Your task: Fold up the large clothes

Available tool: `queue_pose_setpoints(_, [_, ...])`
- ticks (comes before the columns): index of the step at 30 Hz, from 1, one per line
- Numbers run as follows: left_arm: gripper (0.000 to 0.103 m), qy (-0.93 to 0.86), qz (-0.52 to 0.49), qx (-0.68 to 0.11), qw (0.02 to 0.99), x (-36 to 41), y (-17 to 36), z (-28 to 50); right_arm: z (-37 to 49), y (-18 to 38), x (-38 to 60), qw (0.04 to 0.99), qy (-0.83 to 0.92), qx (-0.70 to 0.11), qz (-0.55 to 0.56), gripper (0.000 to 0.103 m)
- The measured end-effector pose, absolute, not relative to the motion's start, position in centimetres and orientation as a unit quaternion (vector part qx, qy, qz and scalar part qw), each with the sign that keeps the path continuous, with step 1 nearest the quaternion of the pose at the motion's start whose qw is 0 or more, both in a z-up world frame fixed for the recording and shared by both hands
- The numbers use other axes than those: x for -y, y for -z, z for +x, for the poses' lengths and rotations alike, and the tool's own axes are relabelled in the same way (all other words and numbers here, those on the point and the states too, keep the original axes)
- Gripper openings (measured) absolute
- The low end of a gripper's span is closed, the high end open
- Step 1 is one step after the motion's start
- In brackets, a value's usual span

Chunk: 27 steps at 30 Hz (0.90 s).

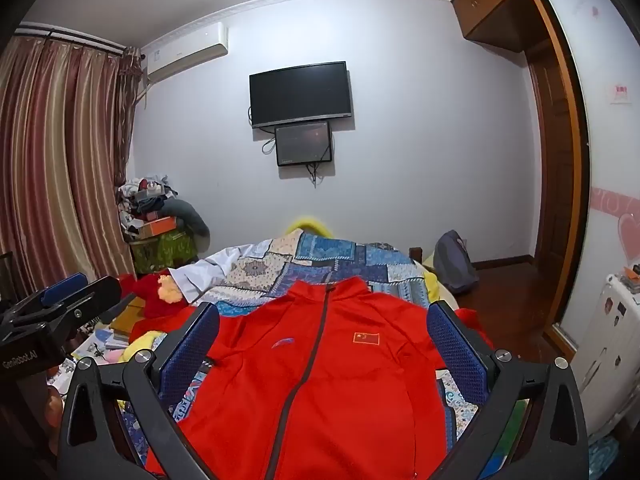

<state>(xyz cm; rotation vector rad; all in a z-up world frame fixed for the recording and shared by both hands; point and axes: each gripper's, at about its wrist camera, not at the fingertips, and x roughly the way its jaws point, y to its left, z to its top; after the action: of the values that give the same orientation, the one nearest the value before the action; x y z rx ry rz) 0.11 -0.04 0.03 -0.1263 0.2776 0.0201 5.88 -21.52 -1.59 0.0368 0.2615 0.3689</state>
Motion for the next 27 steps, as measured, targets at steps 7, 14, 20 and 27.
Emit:
queue_pose_setpoints(7, [0.103,-0.004,-0.067,-0.143,0.988,-0.6,0.1,0.5,6.1,1.5,21.5,0.974,-0.183,-0.132,0.019,0.103])
queue_pose_setpoints(14, [0.103,-0.011,-0.062,-0.133,0.989,-1.0,0.1,0.0,5.9,2.4,21.4,0.974,-0.181,-0.133,0.02,0.103])
queue_pose_setpoints(20, [0.103,-0.011,-0.058,-0.133,0.989,-0.5,0.4,0.1,6.3,2.3,21.1,0.974,-0.181,-0.136,0.016,0.103])
queue_pose_setpoints(27, [0.103,-0.012,-0.06,-0.133,0.989,-0.6,0.6,0.2,6.1,2.2,21.0,0.974,-0.181,-0.136,0.017,0.103])
